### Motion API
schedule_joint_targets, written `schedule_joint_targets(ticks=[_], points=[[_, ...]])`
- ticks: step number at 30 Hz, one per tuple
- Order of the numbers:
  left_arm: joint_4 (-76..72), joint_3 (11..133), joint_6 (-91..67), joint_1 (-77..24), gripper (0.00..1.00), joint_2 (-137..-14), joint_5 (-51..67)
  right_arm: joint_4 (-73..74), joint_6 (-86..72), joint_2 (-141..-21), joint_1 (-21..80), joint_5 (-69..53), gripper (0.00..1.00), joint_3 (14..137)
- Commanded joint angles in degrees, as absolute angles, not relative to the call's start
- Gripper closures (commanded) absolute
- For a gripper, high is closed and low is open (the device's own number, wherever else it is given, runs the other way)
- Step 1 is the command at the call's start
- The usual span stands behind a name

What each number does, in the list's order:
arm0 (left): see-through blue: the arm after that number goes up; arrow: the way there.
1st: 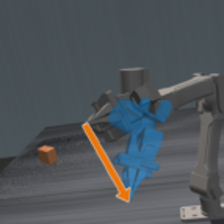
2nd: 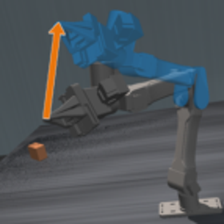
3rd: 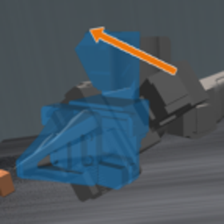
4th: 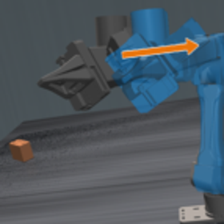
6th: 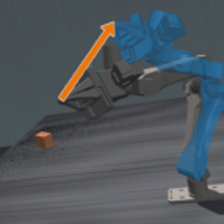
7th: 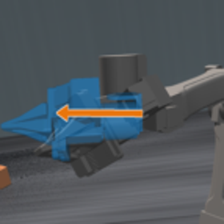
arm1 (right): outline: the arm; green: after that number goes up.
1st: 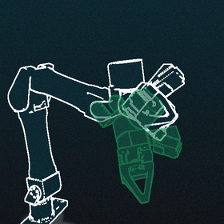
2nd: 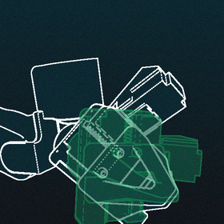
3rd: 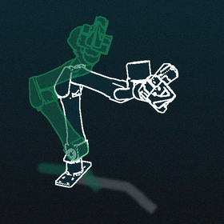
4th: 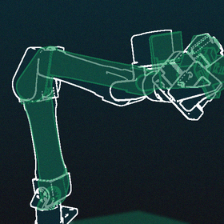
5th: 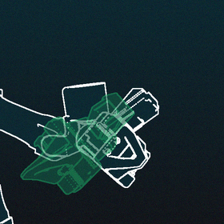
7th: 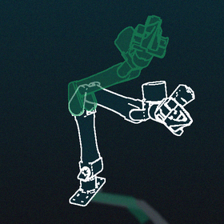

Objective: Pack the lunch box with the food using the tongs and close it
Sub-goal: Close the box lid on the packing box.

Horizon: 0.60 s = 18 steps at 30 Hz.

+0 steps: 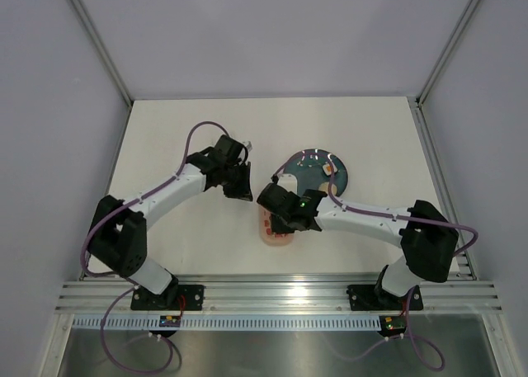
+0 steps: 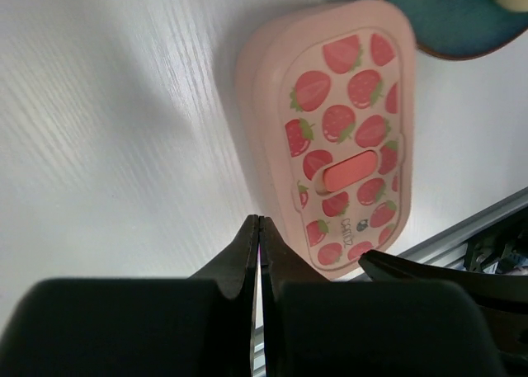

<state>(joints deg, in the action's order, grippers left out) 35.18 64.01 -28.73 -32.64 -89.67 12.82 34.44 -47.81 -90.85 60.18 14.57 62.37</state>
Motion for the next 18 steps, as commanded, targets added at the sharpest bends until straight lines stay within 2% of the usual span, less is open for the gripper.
schedule_joint_targets(ticks=[1, 6, 11, 15, 18], points=[[37.70, 67.24, -26.72, -32.52, 1.00, -84.82, 8.36, 36.39, -49.48, -87.89, 61.08, 17.41, 1.00, 62.59], [38.94, 67.41, -26.46, -31.82, 1.00, -83.41, 7.21, 33.93, -50.80, -90.87, 61.17, 16.09, 1.00, 58.28], [40.16, 68.29, -26.19, -31.38, 1.00, -81.92, 6.59, 34.27, -50.80, -92.74, 61.79, 15.29, 1.00, 59.41], [41.48, 69.78, -25.49, -30.59, 1.00, -79.46, 4.75, 39.61, -49.05, -85.89, 61.70, 25.79, 1.00, 64.14], [42.01, 71.36, -25.05, -30.15, 1.00, -75.95, 2.82, 44.89, -47.20, -80.70, 59.95, 33.89, 0.91, 69.58]])
